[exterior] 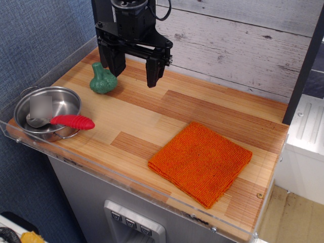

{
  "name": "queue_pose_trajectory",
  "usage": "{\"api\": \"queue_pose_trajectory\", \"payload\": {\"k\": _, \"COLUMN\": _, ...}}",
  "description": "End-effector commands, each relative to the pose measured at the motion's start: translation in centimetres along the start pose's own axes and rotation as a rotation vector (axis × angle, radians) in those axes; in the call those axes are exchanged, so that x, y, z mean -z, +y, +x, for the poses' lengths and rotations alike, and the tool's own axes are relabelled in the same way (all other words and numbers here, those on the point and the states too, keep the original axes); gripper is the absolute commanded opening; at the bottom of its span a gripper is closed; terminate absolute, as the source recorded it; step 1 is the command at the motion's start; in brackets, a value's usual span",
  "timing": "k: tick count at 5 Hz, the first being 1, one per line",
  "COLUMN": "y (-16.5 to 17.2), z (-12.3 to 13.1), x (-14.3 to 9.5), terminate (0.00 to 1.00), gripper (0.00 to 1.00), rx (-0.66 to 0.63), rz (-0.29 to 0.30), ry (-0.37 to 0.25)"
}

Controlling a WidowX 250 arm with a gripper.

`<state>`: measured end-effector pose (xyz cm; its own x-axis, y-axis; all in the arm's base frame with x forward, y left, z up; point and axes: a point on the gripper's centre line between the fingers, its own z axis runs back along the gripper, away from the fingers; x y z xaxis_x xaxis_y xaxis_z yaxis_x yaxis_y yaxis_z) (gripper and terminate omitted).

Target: Pick up the red spoon from pot and put it on the table

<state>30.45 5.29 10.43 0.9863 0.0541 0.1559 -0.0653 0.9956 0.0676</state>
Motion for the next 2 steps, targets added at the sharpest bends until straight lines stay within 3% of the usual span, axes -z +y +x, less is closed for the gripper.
{"api": "queue_pose_trajectory", "payload": {"k": 1, "y": 0.0, "z": 0.0, "x": 0.0, "terminate": 0.0, "gripper": 1.0, "rx": 0.0, "rz": 0.0, "ry": 0.0}}
{"api": "queue_pose_trajectory", "payload": {"k": 2, "y": 1.2, "z": -1.4, "x": -0.4, "terminate": 0.0, "gripper": 1.0, "rx": -0.231, "rz": 0.042, "ry": 0.017}}
